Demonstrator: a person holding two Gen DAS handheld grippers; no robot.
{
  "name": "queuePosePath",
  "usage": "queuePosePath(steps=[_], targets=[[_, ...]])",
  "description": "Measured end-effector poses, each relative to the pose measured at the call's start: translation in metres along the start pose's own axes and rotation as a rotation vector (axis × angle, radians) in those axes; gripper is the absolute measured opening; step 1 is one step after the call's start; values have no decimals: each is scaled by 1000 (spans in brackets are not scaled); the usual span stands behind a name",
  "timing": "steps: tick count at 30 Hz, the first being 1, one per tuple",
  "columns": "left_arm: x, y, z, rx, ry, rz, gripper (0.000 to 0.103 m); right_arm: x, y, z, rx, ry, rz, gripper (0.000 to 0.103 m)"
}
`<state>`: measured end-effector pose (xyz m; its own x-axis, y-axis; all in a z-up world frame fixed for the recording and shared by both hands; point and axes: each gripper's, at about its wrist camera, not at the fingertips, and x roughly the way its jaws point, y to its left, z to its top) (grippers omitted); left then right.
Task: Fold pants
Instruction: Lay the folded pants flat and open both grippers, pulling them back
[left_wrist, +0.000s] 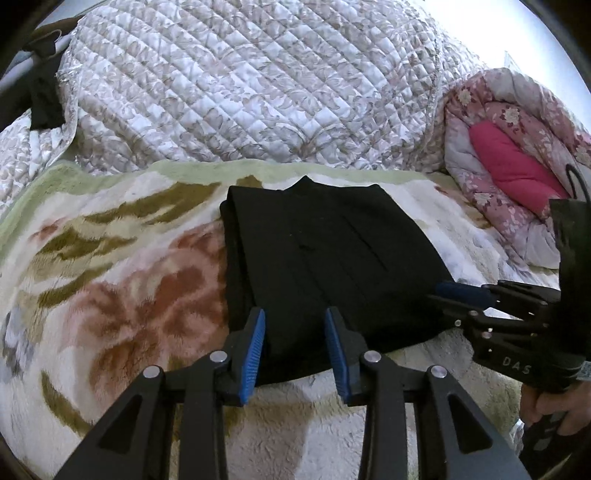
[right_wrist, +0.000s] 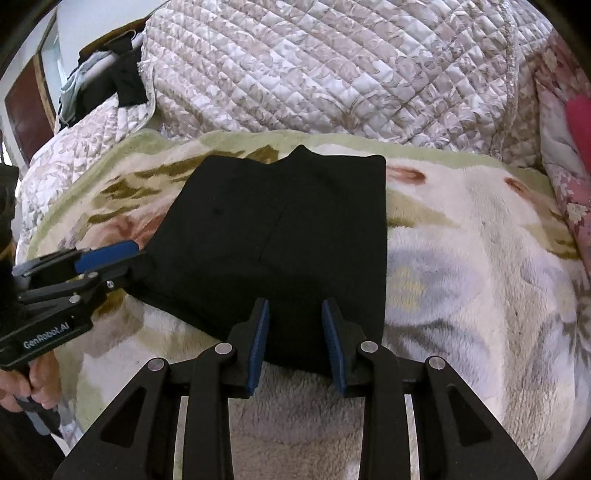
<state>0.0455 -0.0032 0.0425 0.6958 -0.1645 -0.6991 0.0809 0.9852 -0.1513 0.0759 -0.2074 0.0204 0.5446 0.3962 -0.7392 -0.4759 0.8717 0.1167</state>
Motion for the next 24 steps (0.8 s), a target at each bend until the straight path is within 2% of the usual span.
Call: queuePosePath(steps=[5,12,20,24], targets=[[-14,-3,-8,-22,-2,14,37,-22,-2,-9,46,-53,15,30],[-31,-6,-22,-22,-11,30,37,-37,4,-21,43,-80,1,30],[-40,-8,-21,-26,-28,38,37,-44,8,-22,43,-108,3,30],[-37,-10,-9,-18,-41,39,37,-44,4,-16,57,-125,-14,30]])
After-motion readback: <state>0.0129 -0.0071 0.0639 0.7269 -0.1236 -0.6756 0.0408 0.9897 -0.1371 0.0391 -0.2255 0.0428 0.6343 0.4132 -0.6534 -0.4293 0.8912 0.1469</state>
